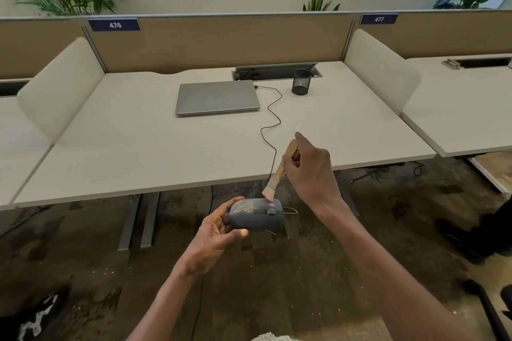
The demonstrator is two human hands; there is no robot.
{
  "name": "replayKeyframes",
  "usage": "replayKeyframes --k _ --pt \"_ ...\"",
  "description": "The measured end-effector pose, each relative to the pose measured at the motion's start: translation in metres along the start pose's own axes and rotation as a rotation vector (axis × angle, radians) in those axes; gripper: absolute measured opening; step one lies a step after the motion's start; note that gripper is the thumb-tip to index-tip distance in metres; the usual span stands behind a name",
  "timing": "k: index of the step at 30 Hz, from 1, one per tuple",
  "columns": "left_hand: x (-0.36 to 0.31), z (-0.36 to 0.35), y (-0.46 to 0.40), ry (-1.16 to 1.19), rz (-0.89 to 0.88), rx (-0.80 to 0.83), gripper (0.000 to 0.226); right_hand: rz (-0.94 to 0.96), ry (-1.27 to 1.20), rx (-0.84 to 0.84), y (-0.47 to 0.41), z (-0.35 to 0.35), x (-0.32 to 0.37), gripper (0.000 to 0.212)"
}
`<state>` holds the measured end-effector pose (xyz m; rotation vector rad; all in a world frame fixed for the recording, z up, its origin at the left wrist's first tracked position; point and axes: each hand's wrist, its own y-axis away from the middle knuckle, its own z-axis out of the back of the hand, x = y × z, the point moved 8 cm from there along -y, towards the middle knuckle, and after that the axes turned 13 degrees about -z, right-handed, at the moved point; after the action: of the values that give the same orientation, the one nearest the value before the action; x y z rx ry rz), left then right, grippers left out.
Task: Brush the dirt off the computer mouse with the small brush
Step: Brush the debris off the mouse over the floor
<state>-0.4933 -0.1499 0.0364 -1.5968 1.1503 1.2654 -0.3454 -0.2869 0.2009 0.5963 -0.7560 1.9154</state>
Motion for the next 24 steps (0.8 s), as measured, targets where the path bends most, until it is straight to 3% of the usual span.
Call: replayKeyframes --k 3,6,12,16,24 --pt "-0.001 -0.002 -0.002 0.023 0.001 0.002 0.103 -0.058 -0.028 0.009 -0.007 -0.006 0.003 0.029" --pt "0.002 -0.001 -0.003 0.036 0.0 0.0 0.092 -0.141 0.009 0.024 -0.013 -0.014 -0.002 0.015" --pt "0.008 0.004 -0.002 0.028 -0.011 0.005 0.088 -0.301 0.207 0.076 -0.021 -0.013 -0.03 0.016" --pt "0.012 0.004 -0.003 0.034 -0.006 0.0 0.085 -0.264 0.352 0.013 -0.025 -0.003 -0.029 0.014" --pt "0.009 0.002 -0.008 0.098 -0.003 -0.005 0.09 -0.172 0.111 0.021 -0.02 -0.013 -0.007 0.016"
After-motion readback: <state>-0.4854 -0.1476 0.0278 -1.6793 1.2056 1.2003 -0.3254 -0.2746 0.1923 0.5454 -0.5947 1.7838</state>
